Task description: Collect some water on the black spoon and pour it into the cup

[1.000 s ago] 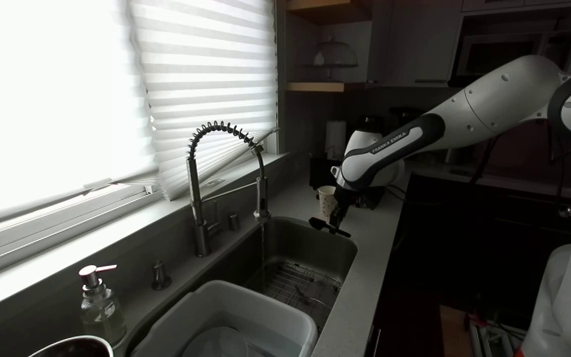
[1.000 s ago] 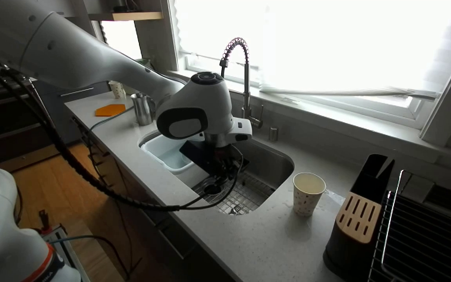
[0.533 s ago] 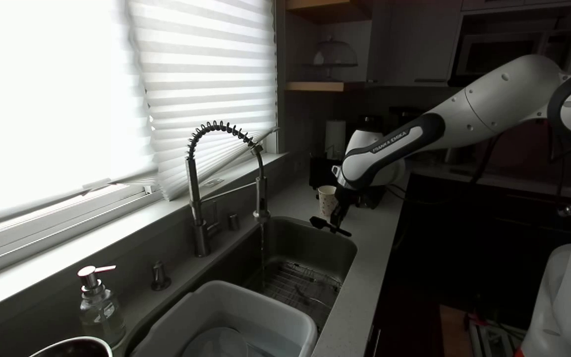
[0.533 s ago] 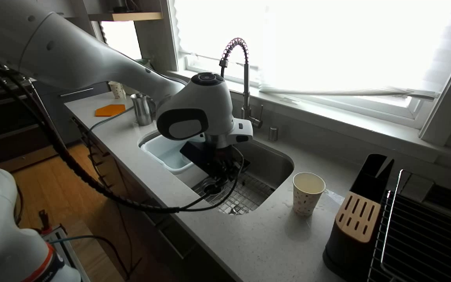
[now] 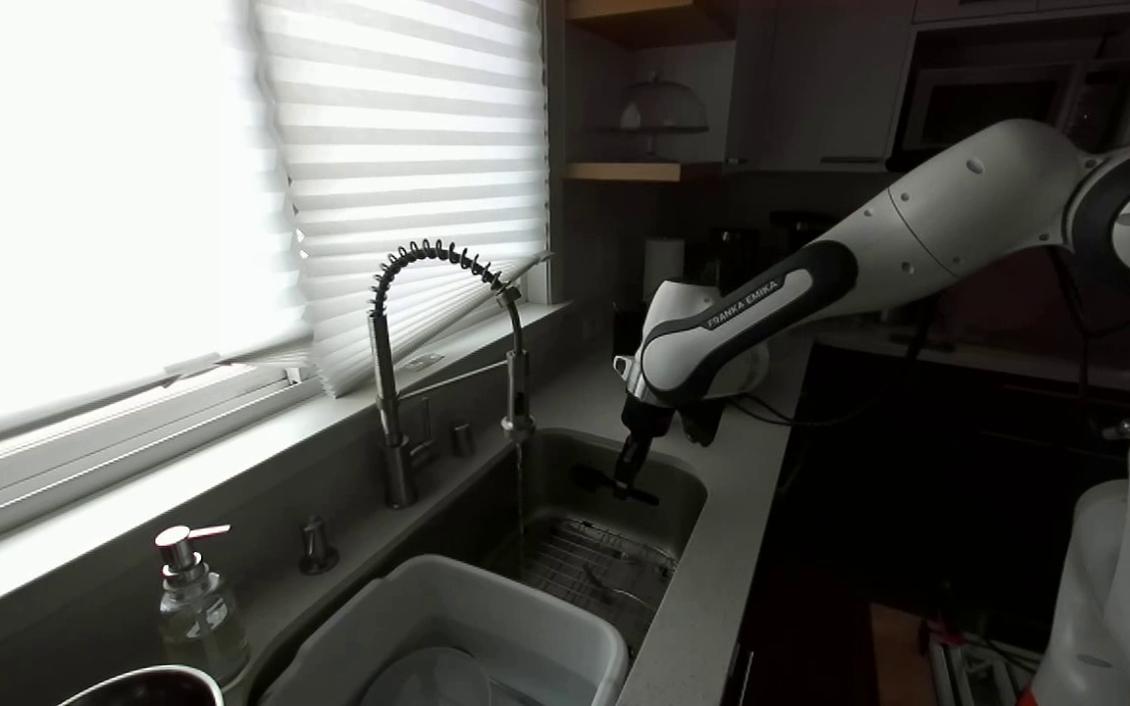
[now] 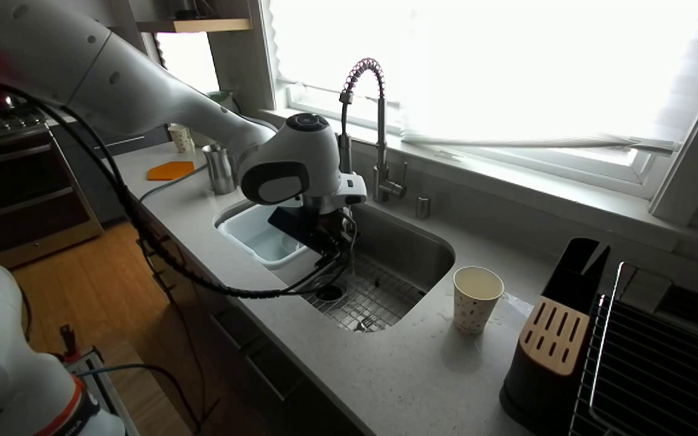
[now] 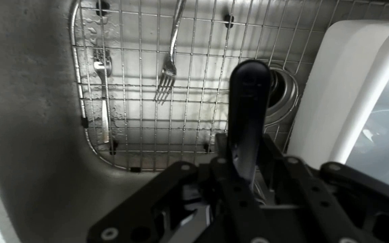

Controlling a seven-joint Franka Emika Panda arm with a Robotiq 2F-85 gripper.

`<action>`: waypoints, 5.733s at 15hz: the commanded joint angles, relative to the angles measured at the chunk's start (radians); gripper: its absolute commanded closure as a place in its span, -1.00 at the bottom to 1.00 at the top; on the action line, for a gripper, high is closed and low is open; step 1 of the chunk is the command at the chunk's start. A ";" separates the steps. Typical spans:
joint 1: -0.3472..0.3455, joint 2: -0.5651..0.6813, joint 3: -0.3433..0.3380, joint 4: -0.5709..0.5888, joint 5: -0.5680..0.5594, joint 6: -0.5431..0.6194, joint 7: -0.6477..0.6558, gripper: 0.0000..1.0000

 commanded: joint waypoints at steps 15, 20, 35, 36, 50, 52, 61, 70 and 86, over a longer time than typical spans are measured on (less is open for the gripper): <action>0.046 0.116 0.101 0.054 -0.019 0.144 0.129 0.87; 0.047 0.127 0.106 0.069 -0.023 0.142 0.162 0.87; 0.046 0.147 0.115 0.092 -0.029 0.132 0.219 0.87; 0.046 0.147 0.114 0.092 -0.030 0.133 0.220 0.87; 0.007 0.096 0.084 0.066 -0.035 -0.015 0.175 0.87; 0.001 0.082 0.067 0.063 -0.059 -0.040 0.182 0.87; -0.042 -0.047 -0.027 0.049 -0.191 -0.132 0.194 0.87; -0.043 -0.060 -0.050 0.069 -0.187 -0.134 0.184 0.49; -0.131 -0.003 -0.147 0.247 -0.235 -0.277 0.377 0.87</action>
